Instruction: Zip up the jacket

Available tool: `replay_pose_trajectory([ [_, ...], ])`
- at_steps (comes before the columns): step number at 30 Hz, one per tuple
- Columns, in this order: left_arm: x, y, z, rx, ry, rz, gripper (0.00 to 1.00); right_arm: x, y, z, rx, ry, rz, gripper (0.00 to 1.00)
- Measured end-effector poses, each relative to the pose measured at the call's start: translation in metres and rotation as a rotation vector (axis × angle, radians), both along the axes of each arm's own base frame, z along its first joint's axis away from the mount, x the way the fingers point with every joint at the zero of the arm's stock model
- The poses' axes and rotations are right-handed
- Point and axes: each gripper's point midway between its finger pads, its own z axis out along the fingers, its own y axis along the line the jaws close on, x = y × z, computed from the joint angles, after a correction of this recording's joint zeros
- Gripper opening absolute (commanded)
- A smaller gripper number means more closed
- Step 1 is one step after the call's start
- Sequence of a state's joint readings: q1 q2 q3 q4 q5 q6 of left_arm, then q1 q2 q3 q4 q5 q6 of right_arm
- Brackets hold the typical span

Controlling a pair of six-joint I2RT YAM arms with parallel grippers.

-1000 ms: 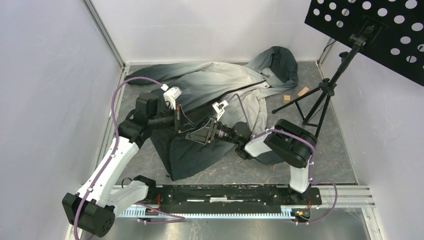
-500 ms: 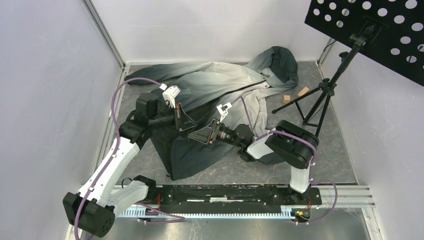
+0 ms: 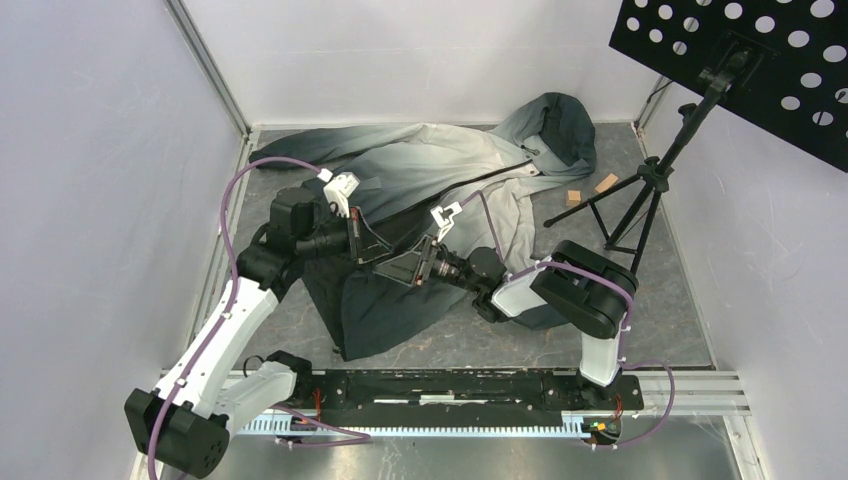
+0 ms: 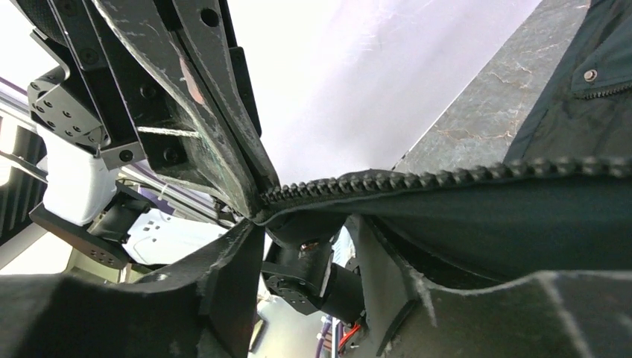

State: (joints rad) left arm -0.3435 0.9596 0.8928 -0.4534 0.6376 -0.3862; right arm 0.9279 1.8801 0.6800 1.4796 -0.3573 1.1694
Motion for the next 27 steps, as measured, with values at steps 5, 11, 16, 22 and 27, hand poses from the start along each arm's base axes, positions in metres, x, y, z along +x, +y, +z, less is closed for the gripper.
replay_pose_trajectory([
  [5, 0.000, 0.000, 0.001, -0.001, -0.003, 0.001, 0.02, 0.000, 0.002, 0.004, 0.011, 0.005, 0.004, 0.18],
  [11, 0.000, 0.001, 0.002, -0.001, -0.007, 0.005, 0.02, -0.002, 0.003, 0.006, 0.018, 0.012, 0.013, 0.00],
  [16, -0.001, 0.002, 0.001, 0.004, -0.004, 0.010, 0.11, -0.004, 0.003, 0.007, 0.016, 0.006, 0.022, 0.00],
  [22, 0.001, 0.007, 0.005, 0.021, 0.001, 0.040, 0.54, -0.006, 0.004, 0.002, 0.005, 0.002, 0.040, 0.00],
  [27, 0.004, 0.015, 0.008, 0.047, 0.000, 0.088, 0.66, -0.010, 0.003, -0.013, -0.027, 0.010, 0.055, 0.00],
])
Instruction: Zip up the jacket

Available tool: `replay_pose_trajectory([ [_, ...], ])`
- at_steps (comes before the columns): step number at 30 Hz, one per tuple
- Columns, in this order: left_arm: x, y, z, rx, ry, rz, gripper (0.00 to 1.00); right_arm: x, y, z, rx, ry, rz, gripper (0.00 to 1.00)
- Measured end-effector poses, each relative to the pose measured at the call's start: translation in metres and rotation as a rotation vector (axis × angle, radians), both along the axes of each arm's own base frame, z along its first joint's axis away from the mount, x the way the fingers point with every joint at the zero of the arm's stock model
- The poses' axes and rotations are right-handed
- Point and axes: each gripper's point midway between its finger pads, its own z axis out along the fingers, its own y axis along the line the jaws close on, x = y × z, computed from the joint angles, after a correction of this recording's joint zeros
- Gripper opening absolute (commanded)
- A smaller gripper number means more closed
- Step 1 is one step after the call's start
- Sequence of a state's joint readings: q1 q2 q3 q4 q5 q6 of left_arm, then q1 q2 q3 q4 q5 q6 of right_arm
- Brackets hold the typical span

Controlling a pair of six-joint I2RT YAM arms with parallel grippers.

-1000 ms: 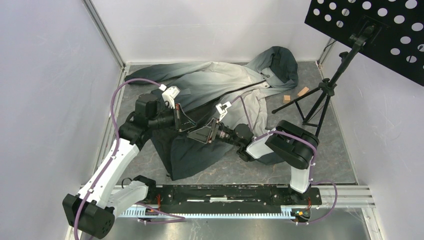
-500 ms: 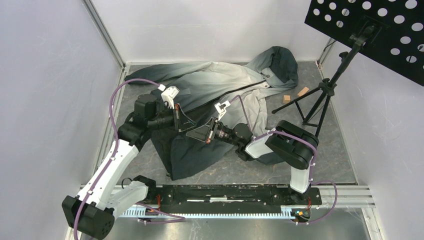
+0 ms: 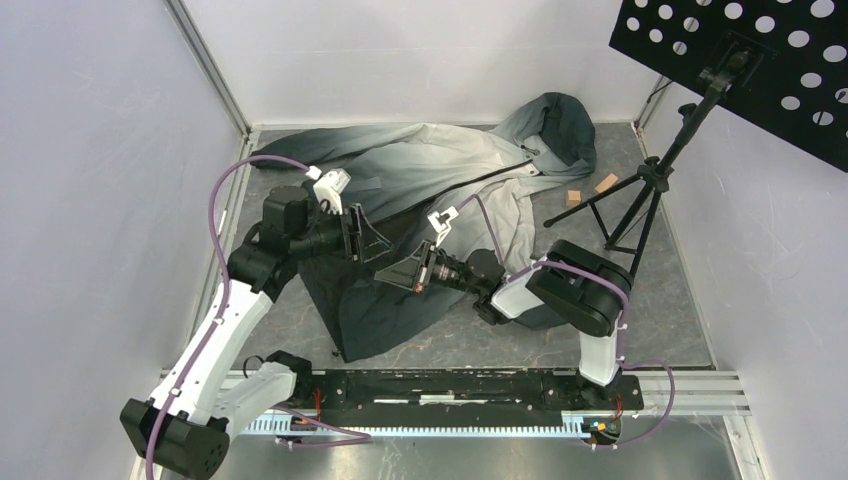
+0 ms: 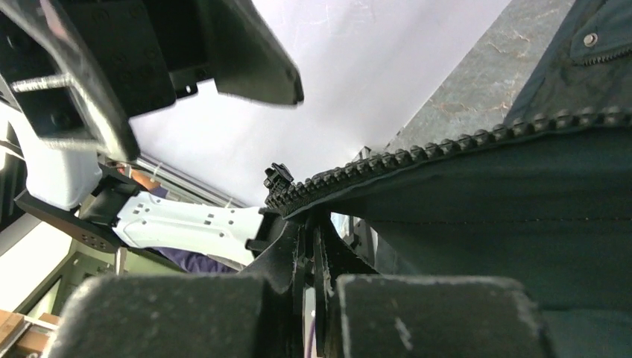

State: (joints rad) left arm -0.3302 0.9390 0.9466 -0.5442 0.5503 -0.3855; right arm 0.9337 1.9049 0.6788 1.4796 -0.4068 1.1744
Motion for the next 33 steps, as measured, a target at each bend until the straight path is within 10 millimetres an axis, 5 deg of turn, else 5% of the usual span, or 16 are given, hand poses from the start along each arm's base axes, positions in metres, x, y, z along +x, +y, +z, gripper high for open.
replay_pose_trajectory([
  [7, 0.010, 0.026, -0.006, 0.074, -0.004, 0.147, 0.82, -0.011, -0.010, -0.026, -0.078, -0.091, 0.012, 0.00],
  [12, 0.035, 0.075, -0.017, 0.149, 0.012, 0.391, 0.89, -0.016, -0.015, -0.026, -0.098, -0.215, 0.021, 0.00],
  [16, 0.058, 0.115, -0.047, 0.253, 0.091, 0.564, 0.90, -0.021, -0.016, -0.024, -0.109, -0.295, 0.045, 0.00],
  [23, 0.085, 0.159, -0.128, 0.580, 0.297, 0.647, 0.88, -0.037, -0.017, -0.041, -0.162, -0.369, 0.144, 0.00],
  [33, 0.156, 0.177, -0.155, 0.835, 0.376, 0.547, 0.87, -0.046, -0.023, -0.052, -0.218, -0.459, 0.196, 0.00],
])
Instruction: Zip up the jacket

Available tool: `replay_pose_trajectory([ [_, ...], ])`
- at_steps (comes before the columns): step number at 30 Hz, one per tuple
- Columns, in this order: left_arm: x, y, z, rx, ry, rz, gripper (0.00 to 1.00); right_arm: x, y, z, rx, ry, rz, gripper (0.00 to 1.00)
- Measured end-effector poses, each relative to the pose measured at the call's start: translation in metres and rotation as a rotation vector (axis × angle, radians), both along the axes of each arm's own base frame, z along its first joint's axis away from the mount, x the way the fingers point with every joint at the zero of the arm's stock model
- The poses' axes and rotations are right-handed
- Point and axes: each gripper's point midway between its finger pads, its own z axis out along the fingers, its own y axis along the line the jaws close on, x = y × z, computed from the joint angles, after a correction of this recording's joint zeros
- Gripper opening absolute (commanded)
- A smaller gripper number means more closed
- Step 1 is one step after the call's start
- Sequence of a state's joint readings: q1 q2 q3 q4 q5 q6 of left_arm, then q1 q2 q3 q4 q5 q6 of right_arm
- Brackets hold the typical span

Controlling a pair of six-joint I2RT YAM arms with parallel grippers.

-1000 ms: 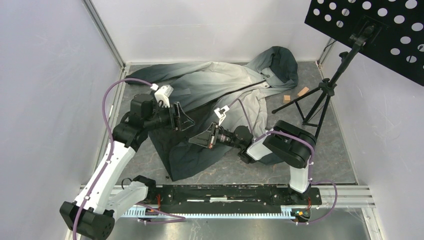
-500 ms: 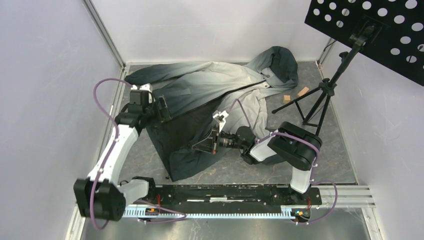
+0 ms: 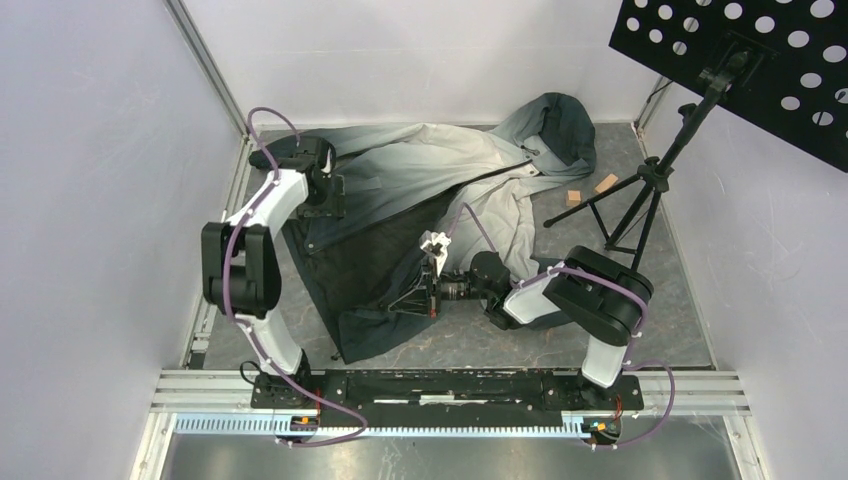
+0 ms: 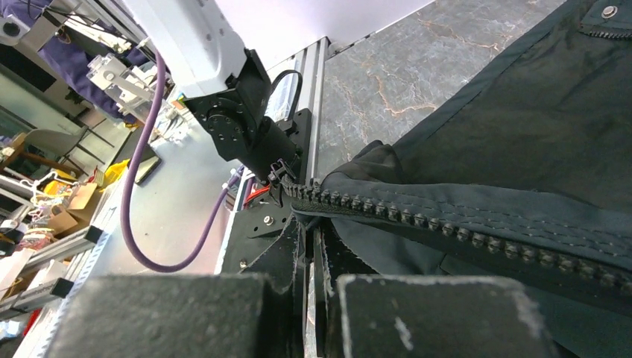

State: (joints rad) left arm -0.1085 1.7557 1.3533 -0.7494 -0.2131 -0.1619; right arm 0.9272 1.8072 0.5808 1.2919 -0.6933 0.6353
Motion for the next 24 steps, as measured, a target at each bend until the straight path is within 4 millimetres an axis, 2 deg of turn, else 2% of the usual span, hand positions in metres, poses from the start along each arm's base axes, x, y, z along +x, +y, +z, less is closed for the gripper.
replay_pose_trajectory([
  [5, 0.023, 0.002, -0.020, -0.002, 0.062, -0.048, 0.87, -0.006, -0.002, 0.004, 0.015, -0.006, 0.026, 0.00],
  [10, 0.020, 0.004, -0.040, -0.065, 0.121, -0.063, 0.85, -0.010, -0.003, 0.015, 0.064, 0.000, 0.054, 0.01],
  [15, 0.017, 0.005, -0.057, -0.091, 0.166, -0.064, 0.78, -0.010, -0.003, 0.011, 0.060, 0.026, 0.057, 0.00],
  [18, 0.016, 0.002, -0.063, -0.102, 0.183, -0.069, 0.66, -0.010, -0.003, 0.012, 0.067, 0.032, 0.058, 0.00],
  [24, 0.015, 0.000, -0.065, -0.111, 0.189, -0.082, 0.34, -0.008, -0.005, 0.011, 0.064, 0.033, 0.051, 0.00],
])
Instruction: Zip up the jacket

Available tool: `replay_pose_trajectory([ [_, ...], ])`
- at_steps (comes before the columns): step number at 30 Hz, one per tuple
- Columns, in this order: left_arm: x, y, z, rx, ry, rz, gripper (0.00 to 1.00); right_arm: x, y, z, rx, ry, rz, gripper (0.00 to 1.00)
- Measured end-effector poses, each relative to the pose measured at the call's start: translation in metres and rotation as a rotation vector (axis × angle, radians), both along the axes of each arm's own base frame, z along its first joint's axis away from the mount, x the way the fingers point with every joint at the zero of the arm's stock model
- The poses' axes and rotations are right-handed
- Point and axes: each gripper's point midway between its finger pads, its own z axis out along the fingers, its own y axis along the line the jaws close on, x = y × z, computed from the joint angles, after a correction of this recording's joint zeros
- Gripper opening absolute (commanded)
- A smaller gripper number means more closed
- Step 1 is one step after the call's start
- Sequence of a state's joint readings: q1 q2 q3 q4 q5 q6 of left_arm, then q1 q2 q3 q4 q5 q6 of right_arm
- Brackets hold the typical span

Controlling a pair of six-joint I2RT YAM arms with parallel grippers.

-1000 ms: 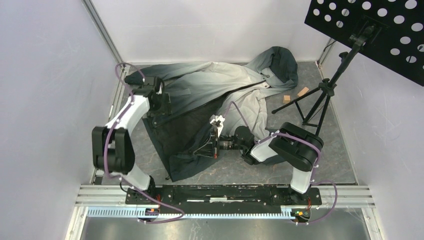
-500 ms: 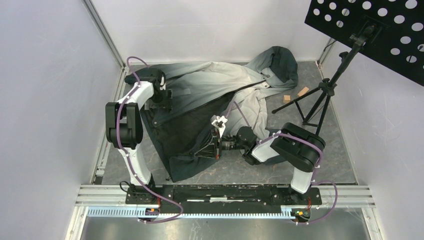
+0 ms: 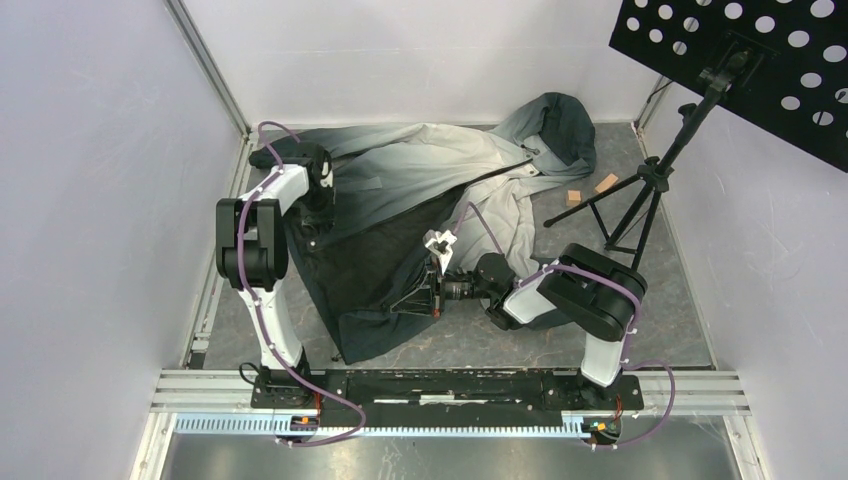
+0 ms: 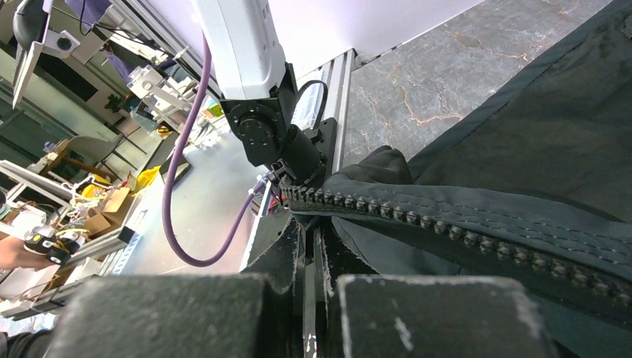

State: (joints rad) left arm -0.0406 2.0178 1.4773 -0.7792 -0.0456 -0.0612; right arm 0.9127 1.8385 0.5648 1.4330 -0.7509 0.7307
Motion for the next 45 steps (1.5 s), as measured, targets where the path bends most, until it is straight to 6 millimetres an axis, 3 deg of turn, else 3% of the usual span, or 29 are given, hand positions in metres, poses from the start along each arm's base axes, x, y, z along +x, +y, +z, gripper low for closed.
replay_pose_trajectory([
  [6, -0.001, -0.004, 0.000, -0.022, 0.003, -0.006, 0.06, 0.000, -0.002, 0.000, 0.001, 0.004, -0.002, 0.00],
  [11, -0.007, -0.018, 0.012, -0.105, -0.025, -0.004, 0.03, 0.001, -0.002, 0.000, 0.002, 0.003, -0.003, 0.00],
  [18, -0.013, -0.056, 0.053, -0.373, -0.182, 0.125, 0.03, 0.003, -0.007, -0.006, -0.012, 0.009, -0.029, 0.00],
  [19, -0.017, -0.060, 0.053, -0.421, -0.202, 0.162, 0.05, 0.003, -0.008, -0.007, -0.015, 0.009, -0.035, 0.00],
  [21, -0.024, -0.065, 0.049, -0.505, -0.222, 0.244, 0.19, 0.005, -0.011, -0.007, -0.015, 0.006, -0.051, 0.00],
  [24, -0.032, -0.067, 0.029, -0.582, -0.215, 0.356, 0.30, 0.007, -0.014, -0.007, -0.015, 0.007, -0.070, 0.00],
  [27, -0.038, -0.068, 0.011, -0.620, -0.188, 0.425, 0.47, 0.011, -0.016, -0.007, -0.016, 0.014, -0.084, 0.00],
  [29, -0.037, -0.068, 0.011, -0.616, -0.188, 0.429, 0.59, 0.013, -0.017, -0.006, -0.012, 0.013, -0.091, 0.00],
  [32, -0.037, -0.058, 0.018, -0.547, -0.210, 0.411, 0.67, 0.014, -0.019, -0.008, -0.014, 0.019, -0.097, 0.00],
  [38, -0.039, -0.036, 0.065, -0.319, -0.298, 0.283, 0.67, 0.016, -0.020, -0.007, -0.014, 0.019, -0.101, 0.00],
  [41, -0.038, -0.050, 0.086, -0.205, -0.309, 0.114, 0.63, 0.016, -0.020, -0.008, -0.014, 0.019, -0.102, 0.00],
  [45, -0.045, -0.084, 0.075, -0.070, -0.220, -0.137, 0.60, 0.017, -0.020, -0.007, -0.014, 0.019, -0.105, 0.00],
])
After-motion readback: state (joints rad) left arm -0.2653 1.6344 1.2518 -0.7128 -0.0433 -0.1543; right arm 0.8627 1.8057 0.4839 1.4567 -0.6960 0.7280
